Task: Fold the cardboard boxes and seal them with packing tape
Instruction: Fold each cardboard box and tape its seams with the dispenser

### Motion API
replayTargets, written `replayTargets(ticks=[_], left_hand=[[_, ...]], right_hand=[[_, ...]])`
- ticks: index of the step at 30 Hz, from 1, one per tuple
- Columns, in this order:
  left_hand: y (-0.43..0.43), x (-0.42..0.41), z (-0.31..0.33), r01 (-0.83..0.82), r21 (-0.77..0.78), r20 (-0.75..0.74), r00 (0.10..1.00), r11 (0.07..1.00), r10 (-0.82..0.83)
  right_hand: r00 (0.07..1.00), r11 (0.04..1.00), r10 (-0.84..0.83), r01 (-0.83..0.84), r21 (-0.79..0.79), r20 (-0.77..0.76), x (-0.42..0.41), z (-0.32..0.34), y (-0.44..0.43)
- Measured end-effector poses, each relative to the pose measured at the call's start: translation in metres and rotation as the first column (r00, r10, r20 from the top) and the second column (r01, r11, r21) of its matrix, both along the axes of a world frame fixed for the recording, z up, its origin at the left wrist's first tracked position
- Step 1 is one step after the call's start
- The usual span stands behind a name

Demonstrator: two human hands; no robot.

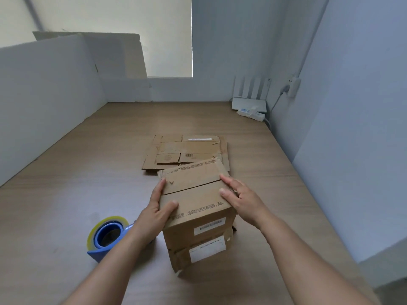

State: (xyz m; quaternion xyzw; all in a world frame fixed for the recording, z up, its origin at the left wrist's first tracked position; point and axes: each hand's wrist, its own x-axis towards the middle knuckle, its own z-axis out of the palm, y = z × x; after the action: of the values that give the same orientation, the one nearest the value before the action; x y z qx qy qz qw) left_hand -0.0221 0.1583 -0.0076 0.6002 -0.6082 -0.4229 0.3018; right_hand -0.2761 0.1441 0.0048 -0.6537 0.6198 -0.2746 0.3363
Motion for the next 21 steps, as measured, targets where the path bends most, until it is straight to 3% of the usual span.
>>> replayTargets(ticks=[4, 10, 16, 21], left_hand=[[-0.002, -0.011, -0.003, -0.030, -0.039, -0.024, 0.999, 0.999, 0.029], [-0.004, -0.026, -0.005, 0.095, -0.021, -0.066, 0.993, 0.995, -0.097], [-0.035, -0.034, 0.000, 0.188, 0.011, -0.024, 0.982, 0.982, -0.187], [-0.057, -0.030, -0.007, 0.188, 0.050, 0.121, 0.974, 0.981, -0.192]], right_hand=[[0.994, 0.983, -0.100, 0.092, -0.158, -0.042, -0.002, -0.003, 0.010], [0.985, 0.949, -0.158, 0.133, -0.287, -0.063, -0.023, -0.012, 0.034], [0.974, 0.967, -0.217, 0.224, -0.124, 0.069, -0.028, -0.007, 0.023], [0.984, 0.992, -0.123, 0.117, -0.054, -0.127, -0.021, -0.006, -0.026]])
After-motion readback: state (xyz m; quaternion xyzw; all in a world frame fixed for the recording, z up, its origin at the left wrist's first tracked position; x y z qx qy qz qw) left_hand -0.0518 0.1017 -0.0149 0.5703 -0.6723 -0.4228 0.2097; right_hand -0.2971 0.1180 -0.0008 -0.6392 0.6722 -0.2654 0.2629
